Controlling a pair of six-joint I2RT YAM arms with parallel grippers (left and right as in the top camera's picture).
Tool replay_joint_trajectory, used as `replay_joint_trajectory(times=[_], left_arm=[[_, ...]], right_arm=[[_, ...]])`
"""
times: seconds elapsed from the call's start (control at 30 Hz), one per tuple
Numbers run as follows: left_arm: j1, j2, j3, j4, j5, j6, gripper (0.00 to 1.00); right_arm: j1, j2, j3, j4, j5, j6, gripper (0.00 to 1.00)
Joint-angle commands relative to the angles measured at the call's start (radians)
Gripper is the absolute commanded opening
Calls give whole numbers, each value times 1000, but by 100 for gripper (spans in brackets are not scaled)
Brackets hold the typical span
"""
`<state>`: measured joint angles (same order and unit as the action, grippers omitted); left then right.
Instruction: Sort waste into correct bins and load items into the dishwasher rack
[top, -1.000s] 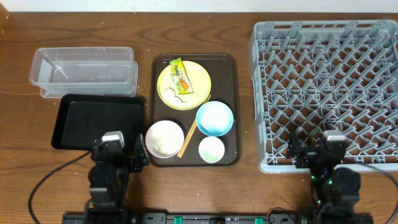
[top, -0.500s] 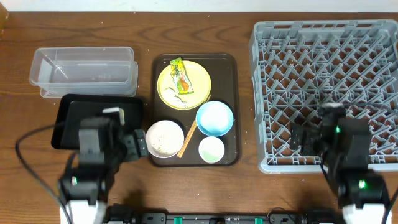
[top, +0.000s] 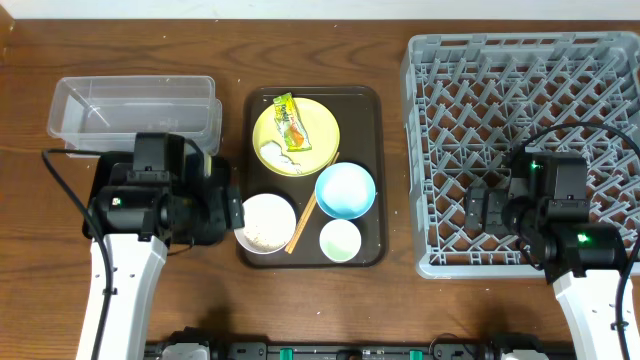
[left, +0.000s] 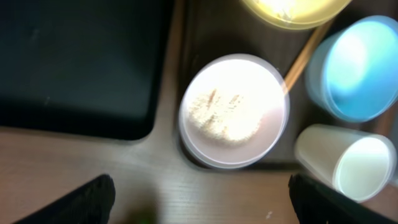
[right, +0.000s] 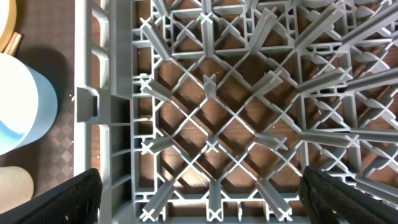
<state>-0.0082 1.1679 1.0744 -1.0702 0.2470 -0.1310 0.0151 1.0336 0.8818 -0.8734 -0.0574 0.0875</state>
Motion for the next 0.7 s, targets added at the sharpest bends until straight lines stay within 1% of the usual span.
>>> replay_joint_trajectory(times=[0.0,0.13,0.3,0.43,0.6,0.67], left_arm=[[4,3,22,75,81,-25,92],[2,50,45,208,80,-71,91],[-21,177,137,286,72,-73,90],[-59,285,198,360,55,-74,87],[-124,412,201,478,45,-74,87],[-144,463,201,493,16,-93,87]], right_arm=[[-1,-4,22,2,-15,2,99],[-1,-4,22,2,-16,2,99],[-1,-4,22,2,-16,2,99],[-1,-4,22,2,-16,2,99],[-1,-4,22,1,-15,2,99],[-1,-4,22,0,-15,2,99]])
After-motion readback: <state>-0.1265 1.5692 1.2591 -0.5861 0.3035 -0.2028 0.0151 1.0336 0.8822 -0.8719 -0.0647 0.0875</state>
